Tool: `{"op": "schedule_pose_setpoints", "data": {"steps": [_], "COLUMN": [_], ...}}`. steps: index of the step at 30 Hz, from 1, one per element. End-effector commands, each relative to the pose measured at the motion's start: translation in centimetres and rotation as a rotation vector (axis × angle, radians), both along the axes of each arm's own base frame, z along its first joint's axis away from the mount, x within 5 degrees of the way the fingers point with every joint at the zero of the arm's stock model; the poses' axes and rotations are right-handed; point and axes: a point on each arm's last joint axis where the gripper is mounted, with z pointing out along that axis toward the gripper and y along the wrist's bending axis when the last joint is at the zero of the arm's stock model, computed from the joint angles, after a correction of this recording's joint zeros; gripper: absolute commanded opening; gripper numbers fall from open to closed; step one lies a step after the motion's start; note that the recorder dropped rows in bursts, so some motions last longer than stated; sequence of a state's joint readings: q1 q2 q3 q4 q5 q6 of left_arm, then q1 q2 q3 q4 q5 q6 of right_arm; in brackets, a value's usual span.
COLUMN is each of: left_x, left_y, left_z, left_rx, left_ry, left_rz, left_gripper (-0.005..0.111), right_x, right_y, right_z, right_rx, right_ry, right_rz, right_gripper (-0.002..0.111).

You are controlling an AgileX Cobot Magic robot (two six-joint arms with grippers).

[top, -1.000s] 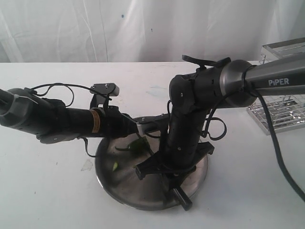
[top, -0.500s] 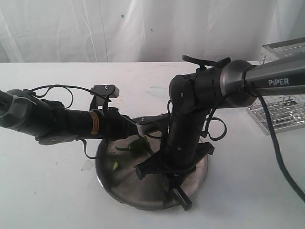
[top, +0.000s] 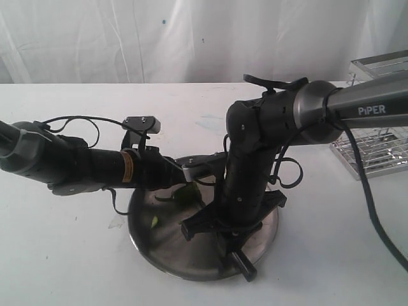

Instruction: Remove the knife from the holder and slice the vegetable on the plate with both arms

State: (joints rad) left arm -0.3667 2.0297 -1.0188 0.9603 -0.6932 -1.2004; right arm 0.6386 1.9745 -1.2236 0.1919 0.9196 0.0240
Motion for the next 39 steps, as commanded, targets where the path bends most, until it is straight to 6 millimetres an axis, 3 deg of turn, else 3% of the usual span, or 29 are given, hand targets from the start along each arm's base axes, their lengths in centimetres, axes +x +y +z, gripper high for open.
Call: {"op": "schedule_pose_setpoints", "data": {"steps": [1,8,22,30,35,39], "left_x": [-0.4,-0.8,-0.8,-0.3,0.4,0.7], "left_y": [-0.1,0.0,-0.1,-0.5,1.3,3.4], "left_z": [-2.6,-4.9,-4.3,0.5,4.4,6.5], "left_rx": [0.043,0.076,0.057,-0.147,-0.171,-0.134], "left_ry": [0.062,0.123,0.112,-0.03,-0.134,-0.176], "left_rz": [-0.025,-0.051,-0.047,-0.082,-0.049,0.007], "left_gripper": [0.0,0.0,0.0,0.0,0.0,0.0], "right_x": [0.0,-0.1,-1.0,-0.9,-0.9,-0.7], "right_y": [-0.9,-0.9,-1.6,-1.5,-1.5,-1.4], "right_z": [-2.0,-2.0,-0.4,-0.5,-0.3,0.5], "right_rx": [-0.065,-0.073,-0.129,-0.124,-0.12,-0.098], "right_ry": [0.023,0.035,0.127,0.115,0.109,0.072], "right_rz": [0.016,0.018,0.051,0.048,0.048,0.047], "right_gripper": [0.0,0.0,0.0,0.0,0.0,0.0]}}
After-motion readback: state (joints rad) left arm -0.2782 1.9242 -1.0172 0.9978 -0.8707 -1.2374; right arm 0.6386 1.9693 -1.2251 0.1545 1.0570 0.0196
